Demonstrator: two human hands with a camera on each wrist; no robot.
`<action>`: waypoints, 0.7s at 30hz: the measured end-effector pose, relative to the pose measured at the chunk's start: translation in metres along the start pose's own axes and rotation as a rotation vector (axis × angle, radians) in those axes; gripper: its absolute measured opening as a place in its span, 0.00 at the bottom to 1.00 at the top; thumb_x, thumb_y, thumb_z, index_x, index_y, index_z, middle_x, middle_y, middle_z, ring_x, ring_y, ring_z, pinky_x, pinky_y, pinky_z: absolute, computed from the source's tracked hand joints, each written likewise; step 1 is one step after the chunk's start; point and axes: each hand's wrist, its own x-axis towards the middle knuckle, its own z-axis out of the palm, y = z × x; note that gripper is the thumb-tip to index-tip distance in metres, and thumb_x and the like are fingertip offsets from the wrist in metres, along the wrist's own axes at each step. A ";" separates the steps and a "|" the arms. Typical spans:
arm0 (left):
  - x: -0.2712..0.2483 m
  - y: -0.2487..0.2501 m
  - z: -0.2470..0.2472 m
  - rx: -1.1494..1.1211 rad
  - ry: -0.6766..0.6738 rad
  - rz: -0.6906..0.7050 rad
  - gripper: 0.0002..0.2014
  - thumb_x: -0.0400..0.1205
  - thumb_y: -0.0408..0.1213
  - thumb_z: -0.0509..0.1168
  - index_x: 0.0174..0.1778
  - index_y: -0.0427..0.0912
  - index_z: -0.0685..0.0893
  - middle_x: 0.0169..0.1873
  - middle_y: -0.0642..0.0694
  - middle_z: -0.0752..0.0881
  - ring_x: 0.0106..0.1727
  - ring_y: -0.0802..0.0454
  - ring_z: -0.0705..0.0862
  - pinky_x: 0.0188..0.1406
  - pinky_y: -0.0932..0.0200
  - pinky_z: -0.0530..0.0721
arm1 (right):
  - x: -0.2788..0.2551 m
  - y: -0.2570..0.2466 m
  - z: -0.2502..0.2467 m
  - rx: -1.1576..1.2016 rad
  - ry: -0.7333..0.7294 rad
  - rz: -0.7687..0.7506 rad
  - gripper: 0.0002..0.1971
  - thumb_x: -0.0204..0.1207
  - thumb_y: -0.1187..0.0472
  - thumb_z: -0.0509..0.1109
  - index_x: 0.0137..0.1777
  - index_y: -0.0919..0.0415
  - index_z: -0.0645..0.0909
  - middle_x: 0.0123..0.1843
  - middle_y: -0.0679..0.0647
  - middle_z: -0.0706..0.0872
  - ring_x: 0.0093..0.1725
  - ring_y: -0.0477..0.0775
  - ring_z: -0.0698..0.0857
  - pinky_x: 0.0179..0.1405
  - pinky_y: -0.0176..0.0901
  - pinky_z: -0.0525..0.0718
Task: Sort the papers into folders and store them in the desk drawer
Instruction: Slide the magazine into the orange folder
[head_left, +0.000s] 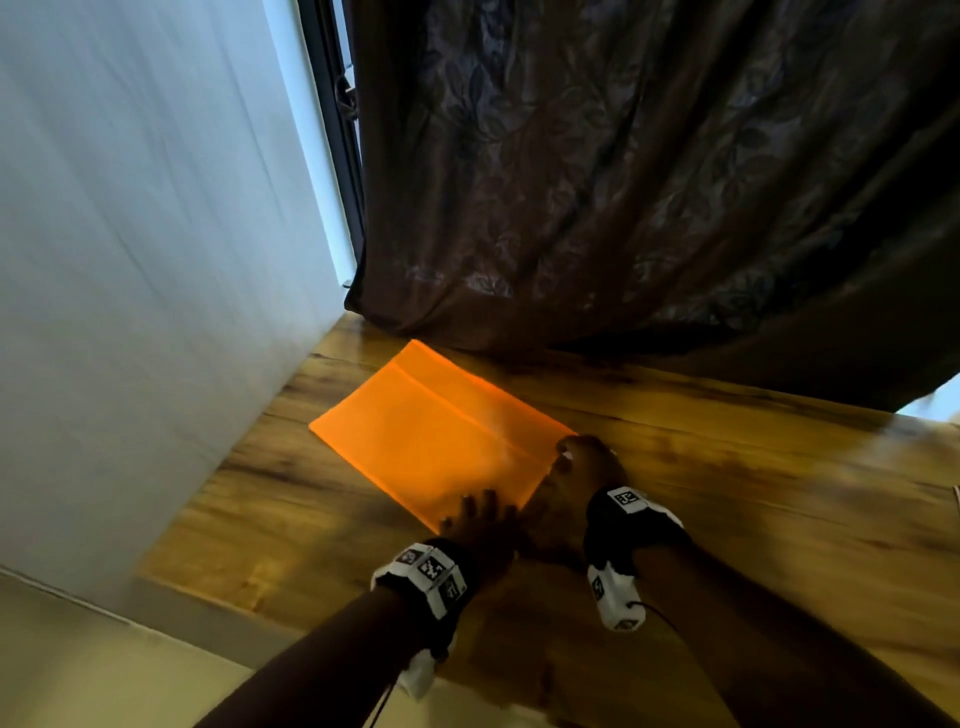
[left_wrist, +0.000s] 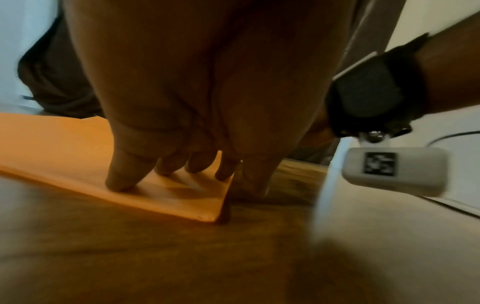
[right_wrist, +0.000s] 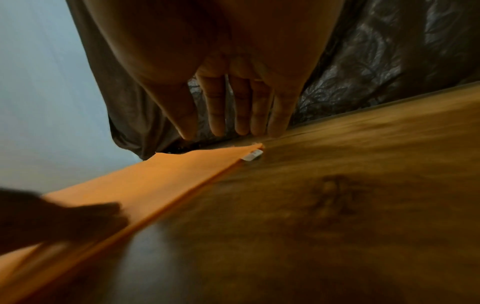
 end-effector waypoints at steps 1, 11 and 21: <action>-0.005 0.008 0.003 0.027 -0.019 0.033 0.33 0.89 0.47 0.54 0.86 0.50 0.45 0.86 0.39 0.40 0.84 0.27 0.42 0.77 0.23 0.56 | 0.003 0.005 -0.005 -0.027 0.013 0.013 0.23 0.79 0.52 0.68 0.72 0.57 0.75 0.73 0.59 0.76 0.69 0.63 0.78 0.68 0.53 0.77; -0.028 0.072 0.014 0.187 -0.163 0.309 0.30 0.90 0.44 0.51 0.87 0.50 0.44 0.86 0.43 0.37 0.85 0.32 0.37 0.82 0.31 0.46 | -0.016 0.105 -0.027 -0.137 -0.032 0.159 0.35 0.73 0.46 0.70 0.80 0.52 0.66 0.76 0.57 0.75 0.71 0.62 0.78 0.67 0.54 0.80; 0.008 0.137 0.006 0.207 -0.181 0.546 0.29 0.90 0.42 0.55 0.86 0.44 0.52 0.87 0.43 0.43 0.84 0.43 0.33 0.84 0.45 0.39 | -0.079 0.218 -0.077 0.132 0.042 0.458 0.35 0.75 0.67 0.64 0.83 0.48 0.63 0.79 0.51 0.74 0.73 0.60 0.78 0.67 0.46 0.78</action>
